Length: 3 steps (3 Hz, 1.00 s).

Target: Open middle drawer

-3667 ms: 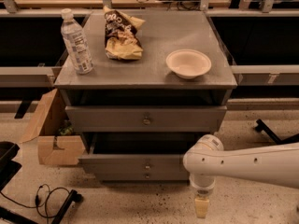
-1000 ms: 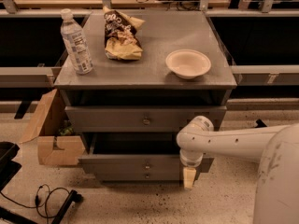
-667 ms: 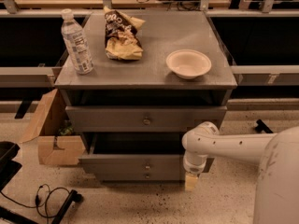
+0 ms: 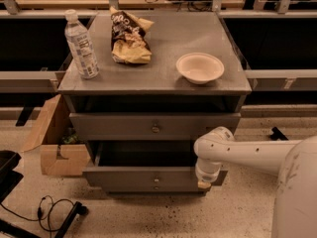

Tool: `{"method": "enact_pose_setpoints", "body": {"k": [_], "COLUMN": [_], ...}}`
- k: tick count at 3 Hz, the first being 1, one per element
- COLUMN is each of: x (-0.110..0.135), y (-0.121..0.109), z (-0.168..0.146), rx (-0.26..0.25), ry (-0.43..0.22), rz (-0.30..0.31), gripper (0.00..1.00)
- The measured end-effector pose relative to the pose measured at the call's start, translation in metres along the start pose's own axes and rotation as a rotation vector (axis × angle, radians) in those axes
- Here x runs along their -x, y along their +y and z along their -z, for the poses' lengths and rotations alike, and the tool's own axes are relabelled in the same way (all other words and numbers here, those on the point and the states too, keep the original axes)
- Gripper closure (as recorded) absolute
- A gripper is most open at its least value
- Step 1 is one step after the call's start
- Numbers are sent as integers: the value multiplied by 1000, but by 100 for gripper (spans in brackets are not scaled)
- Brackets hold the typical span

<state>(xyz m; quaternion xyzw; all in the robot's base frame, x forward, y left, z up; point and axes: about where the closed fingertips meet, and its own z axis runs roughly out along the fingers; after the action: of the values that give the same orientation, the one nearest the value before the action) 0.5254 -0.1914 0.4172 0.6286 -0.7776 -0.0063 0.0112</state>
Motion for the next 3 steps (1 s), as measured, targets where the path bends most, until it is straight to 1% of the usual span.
{"method": "enact_pose_setpoints", "body": {"k": [1, 2, 3], "x": [0, 0, 1], "y": [0, 0, -2], "z": [5, 11, 17], "rx": [0, 0, 0], "ry": [0, 0, 0], "rz": [0, 0, 0], "gripper": [96, 100, 100]}}
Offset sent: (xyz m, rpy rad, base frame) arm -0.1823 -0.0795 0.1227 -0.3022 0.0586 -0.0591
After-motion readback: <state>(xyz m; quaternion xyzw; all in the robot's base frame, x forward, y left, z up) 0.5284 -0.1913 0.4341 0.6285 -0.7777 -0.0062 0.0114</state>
